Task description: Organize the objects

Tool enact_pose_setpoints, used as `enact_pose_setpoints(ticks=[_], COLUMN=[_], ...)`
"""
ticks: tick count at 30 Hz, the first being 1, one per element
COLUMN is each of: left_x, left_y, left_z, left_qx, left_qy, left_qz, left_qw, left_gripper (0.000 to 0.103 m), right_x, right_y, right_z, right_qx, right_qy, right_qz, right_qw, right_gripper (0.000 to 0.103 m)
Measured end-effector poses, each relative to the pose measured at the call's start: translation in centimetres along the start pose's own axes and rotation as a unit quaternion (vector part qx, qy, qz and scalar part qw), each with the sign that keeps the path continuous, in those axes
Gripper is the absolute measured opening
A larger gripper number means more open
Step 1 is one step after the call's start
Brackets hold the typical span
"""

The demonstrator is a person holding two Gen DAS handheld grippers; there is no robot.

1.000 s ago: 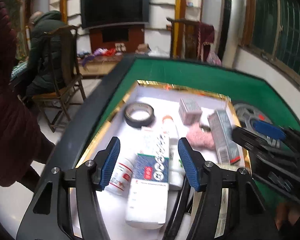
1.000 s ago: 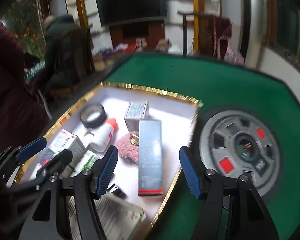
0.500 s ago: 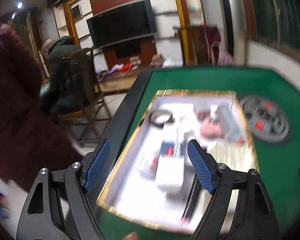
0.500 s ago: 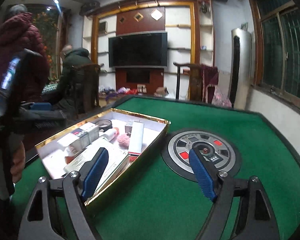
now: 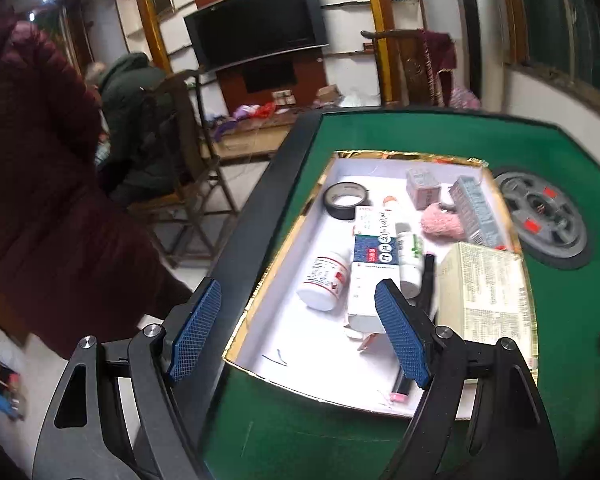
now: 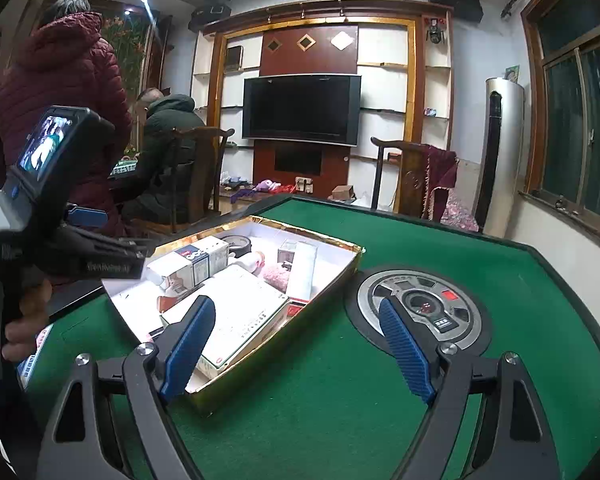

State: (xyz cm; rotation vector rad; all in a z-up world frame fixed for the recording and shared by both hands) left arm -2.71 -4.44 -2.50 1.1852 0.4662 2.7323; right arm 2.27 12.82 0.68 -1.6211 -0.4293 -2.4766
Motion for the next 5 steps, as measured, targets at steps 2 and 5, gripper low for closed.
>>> enact_pose_setpoints(ticks=[2,5], left_x=[0.02,0.41], left_y=[-0.06,0.56], left_z=[0.26,0.92], left_qx=[-0.035,0.005], left_qy=[-0.010,-0.027], left_qz=[0.012,0.011], left_qw=[0.9993,0.9996], left_gripper=[0.080,0.080], right_x=[-0.10,-0.42], right_y=[0.20,0.41], right_z=[-0.09,0.09], right_qx=[0.001,0.001], right_qy=[0.000,0.003], right_qz=[0.003,0.009], right_qw=[1.000,1.000], right_gripper=[0.084,0.084])
Point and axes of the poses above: each gripper's, at about its wrist camera, not at the fingertips, and z roughly against the way its jaws point, y to its left, x to its top, the point moved 9 cm from there along -z, roughly the way its jaws point, and after that the axes turned 14 degrees about -z, right-handed, at the moved point
